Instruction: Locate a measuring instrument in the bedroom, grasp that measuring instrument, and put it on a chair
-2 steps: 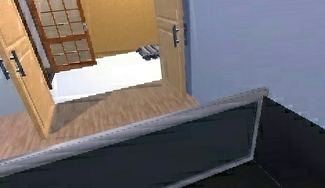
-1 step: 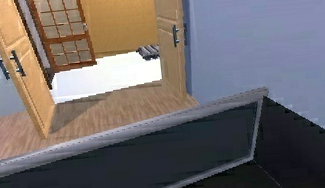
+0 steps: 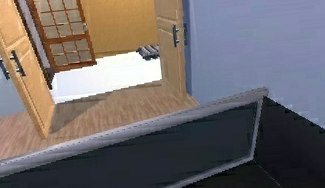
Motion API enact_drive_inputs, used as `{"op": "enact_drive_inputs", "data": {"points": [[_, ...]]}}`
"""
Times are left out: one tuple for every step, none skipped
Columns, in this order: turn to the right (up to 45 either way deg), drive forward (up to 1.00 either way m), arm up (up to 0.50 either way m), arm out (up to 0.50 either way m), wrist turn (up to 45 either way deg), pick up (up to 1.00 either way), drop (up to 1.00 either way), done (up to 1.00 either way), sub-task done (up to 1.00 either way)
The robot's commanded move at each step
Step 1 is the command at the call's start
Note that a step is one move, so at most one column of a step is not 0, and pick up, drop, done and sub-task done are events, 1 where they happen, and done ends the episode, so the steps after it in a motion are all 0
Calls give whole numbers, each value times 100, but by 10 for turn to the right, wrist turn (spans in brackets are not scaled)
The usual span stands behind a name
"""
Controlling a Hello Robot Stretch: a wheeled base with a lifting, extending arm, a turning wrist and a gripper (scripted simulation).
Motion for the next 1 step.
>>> {"op": "enact_drive_inputs", "data": {"points": [[0, 0, 0, 0, 450, 0, 0, 0, 0]]}}
